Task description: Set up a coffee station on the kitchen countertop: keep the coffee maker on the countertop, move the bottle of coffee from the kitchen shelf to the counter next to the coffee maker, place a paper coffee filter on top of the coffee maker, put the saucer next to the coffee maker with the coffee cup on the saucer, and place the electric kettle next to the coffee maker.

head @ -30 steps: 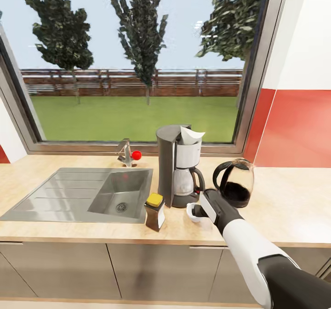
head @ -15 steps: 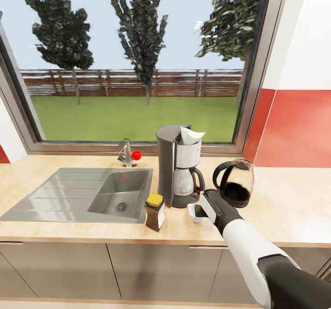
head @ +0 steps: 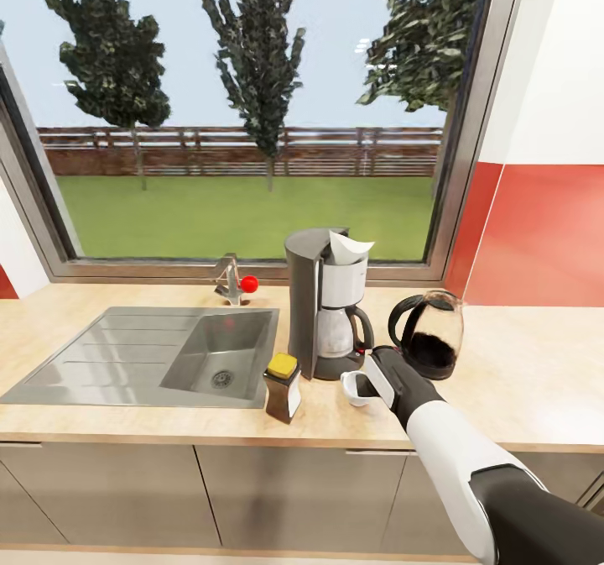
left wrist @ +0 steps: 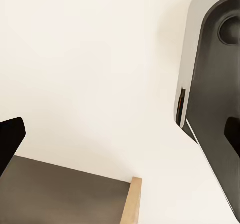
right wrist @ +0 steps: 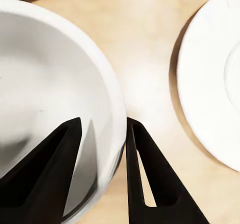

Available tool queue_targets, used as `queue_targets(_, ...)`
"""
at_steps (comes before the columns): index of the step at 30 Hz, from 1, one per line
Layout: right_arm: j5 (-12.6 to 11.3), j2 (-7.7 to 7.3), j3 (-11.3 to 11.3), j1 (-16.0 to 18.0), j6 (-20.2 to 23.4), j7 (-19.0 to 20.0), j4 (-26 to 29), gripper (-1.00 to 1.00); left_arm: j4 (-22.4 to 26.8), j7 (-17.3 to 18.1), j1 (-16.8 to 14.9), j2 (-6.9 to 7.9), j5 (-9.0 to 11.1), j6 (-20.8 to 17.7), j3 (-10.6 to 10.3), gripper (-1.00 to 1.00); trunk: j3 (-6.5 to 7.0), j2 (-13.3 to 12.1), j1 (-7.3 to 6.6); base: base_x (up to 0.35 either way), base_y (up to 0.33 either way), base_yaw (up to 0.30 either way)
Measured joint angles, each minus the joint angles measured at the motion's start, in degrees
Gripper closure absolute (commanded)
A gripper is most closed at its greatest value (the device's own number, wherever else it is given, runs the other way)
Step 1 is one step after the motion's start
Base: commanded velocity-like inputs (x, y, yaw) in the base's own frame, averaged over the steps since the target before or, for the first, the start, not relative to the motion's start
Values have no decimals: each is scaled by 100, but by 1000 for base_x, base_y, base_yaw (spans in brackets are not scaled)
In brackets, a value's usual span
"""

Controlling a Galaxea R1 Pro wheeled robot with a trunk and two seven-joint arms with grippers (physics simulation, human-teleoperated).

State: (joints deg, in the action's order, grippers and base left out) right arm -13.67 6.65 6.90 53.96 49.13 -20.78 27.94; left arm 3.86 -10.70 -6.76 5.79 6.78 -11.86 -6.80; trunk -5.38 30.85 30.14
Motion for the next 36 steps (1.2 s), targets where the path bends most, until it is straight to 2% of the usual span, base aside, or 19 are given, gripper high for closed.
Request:
queue_targets(26,-74,15,-36,-5,9,-15,71,100,3,0,0,-18,-6,18,0,-100,-2,-2,0,-1,0,0)
queue_targets(36,-66,4,-39,-4,9,-16,74,100,3,-14,0,-26,-42,18,0,-100,-2,-2,2,-152,-104,0)
